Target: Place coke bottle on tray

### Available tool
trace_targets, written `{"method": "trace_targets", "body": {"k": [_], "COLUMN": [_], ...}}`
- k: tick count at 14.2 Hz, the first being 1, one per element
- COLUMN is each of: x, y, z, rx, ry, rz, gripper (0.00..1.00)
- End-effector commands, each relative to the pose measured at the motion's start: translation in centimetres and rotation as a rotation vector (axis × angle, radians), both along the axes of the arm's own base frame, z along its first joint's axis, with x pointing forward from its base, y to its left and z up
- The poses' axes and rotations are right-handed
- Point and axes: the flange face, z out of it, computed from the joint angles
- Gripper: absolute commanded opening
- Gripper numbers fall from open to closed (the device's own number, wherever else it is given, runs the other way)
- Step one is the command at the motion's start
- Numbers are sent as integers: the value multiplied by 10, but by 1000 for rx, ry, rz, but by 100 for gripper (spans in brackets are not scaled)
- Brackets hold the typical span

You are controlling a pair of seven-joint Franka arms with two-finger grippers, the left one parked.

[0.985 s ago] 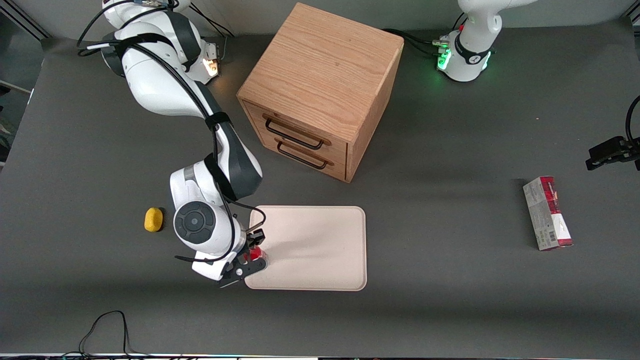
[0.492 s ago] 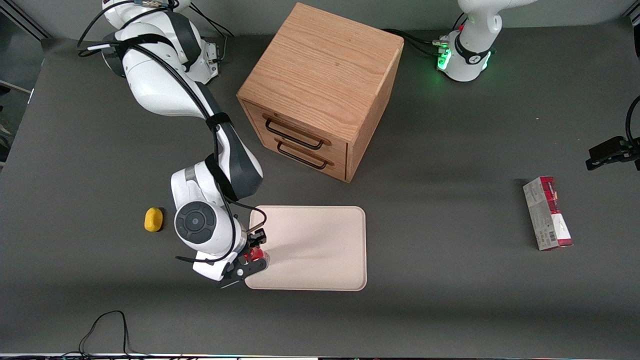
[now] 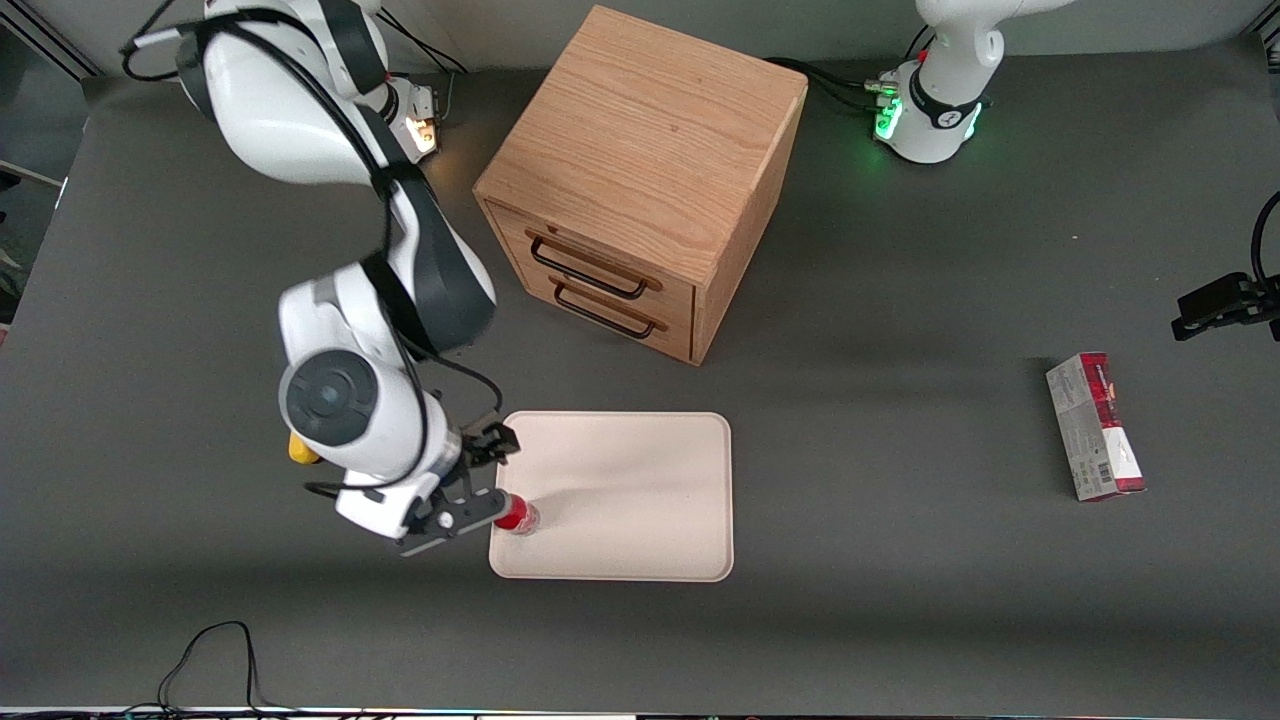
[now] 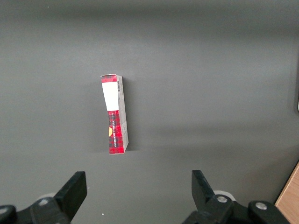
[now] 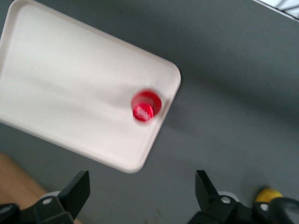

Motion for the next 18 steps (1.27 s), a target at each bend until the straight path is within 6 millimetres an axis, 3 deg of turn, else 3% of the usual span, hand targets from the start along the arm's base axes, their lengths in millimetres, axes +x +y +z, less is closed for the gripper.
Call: {"method": "trace_targets", "body": {"k": [1,4,6,10,12,15,18], "x": [-27,-49,-68,-104,-112,-122,-136], "y": [-24,-69,-104,-193,-240,-283,-312], "z": [58,112,138,152,158,171,172], "rx": [-38,-77,-64,15,35,42,43], "ry": [44,87,112,55,28,9,12], "rz": [-29,-83,-123,-228,-293,-306,-351], "gripper": [100,100,100,100,100,100,100]}}
